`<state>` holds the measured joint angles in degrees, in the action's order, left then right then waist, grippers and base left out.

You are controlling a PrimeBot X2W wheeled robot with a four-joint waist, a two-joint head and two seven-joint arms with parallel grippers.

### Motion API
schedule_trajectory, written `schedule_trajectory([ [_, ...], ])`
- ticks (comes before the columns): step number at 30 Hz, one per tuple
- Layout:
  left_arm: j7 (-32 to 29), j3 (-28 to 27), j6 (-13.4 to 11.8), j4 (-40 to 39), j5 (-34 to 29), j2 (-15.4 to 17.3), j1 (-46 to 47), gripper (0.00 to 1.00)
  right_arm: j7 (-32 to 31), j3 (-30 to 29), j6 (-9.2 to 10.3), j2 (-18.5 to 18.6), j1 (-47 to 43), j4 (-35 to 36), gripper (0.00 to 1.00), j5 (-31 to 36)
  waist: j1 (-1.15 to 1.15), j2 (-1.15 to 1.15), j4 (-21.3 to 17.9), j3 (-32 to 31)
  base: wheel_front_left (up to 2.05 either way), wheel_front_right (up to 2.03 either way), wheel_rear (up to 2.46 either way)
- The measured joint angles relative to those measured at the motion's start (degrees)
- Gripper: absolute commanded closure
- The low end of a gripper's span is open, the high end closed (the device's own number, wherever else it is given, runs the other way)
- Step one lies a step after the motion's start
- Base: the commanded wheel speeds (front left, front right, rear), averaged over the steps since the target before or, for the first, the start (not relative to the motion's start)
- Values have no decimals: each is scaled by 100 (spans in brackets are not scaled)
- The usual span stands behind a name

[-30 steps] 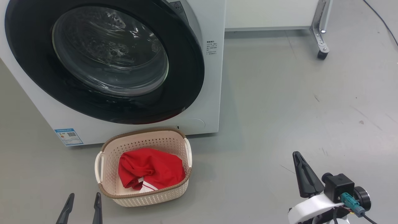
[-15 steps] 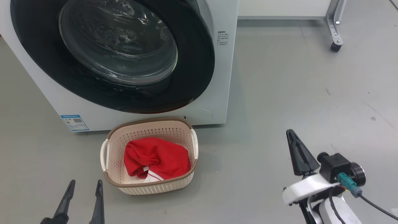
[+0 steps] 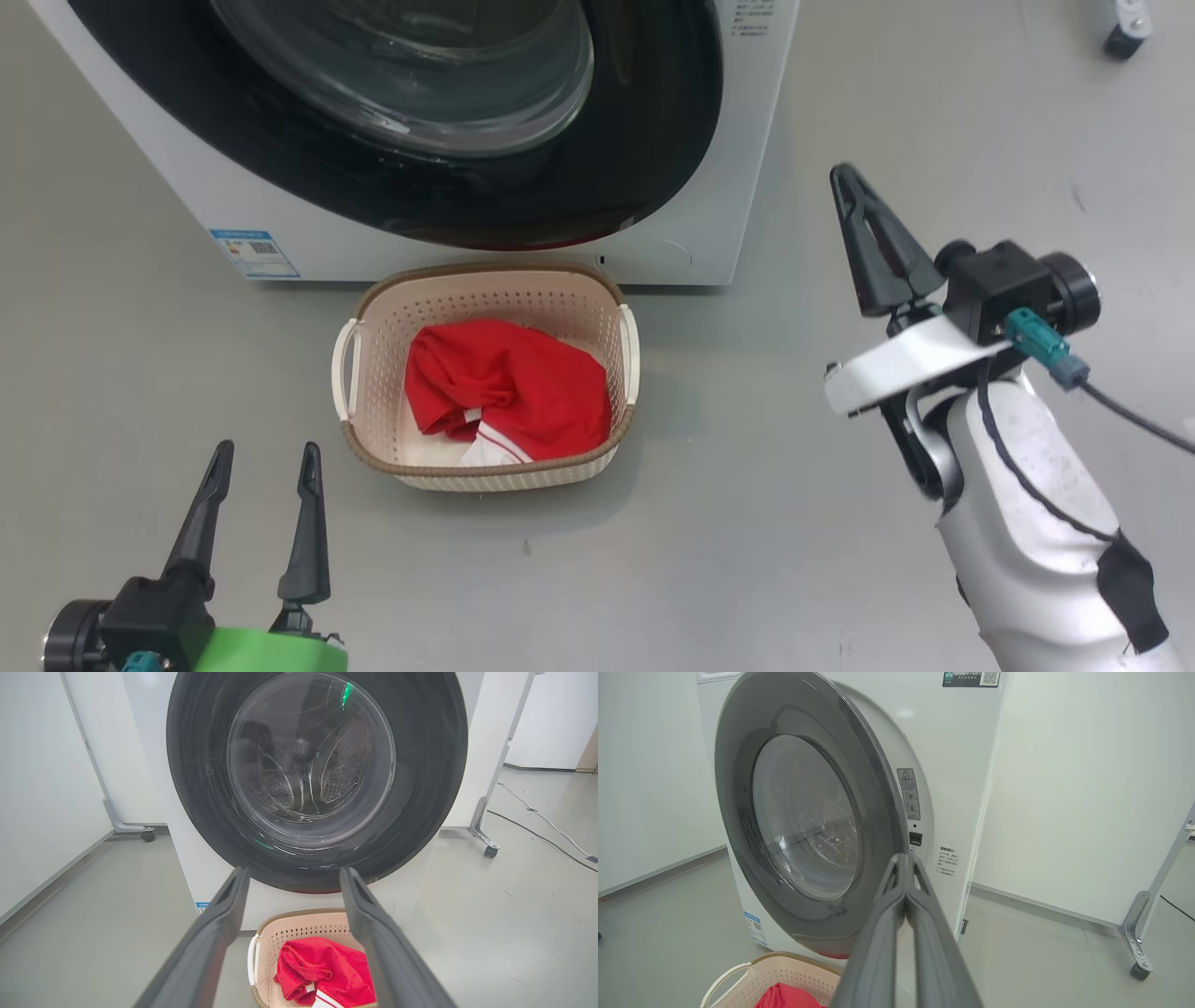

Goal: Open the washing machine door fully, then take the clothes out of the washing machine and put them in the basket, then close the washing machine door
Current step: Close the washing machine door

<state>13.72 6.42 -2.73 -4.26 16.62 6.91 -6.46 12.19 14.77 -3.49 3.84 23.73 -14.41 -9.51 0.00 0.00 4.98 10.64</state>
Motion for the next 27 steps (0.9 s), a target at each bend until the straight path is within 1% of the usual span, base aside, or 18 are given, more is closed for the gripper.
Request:
schedule_trajectory([
  [4,4,87,13,0,1,-79,237,0,-104,-21,-51,59,597,-180,100,65,0,0,206,273,0,0,0],
  [11,51,171,127,18,10,-200,643,0,-310,-118,-58,209,1517,-530,100,180,0,0,628,727,0,0,0],
  [16,55,258,209,59,25,-230,909,0,-409,-91,-118,275,2145,-788,100,259,1,0,903,1085,0,0,0],
  [18,56,281,255,132,27,-242,1032,0,-408,-91,-121,337,2327,-910,100,277,1,0,1010,1221,0,0,0],
  [22,57,316,263,270,27,-293,1222,0,-390,-120,-151,458,2554,-1209,100,303,1,0,1245,1435,0,0,0],
  [27,73,319,304,409,45,-338,1294,0,-324,-130,-193,498,2816,-1525,100,303,1,0,1504,1632,0,0,0],
])
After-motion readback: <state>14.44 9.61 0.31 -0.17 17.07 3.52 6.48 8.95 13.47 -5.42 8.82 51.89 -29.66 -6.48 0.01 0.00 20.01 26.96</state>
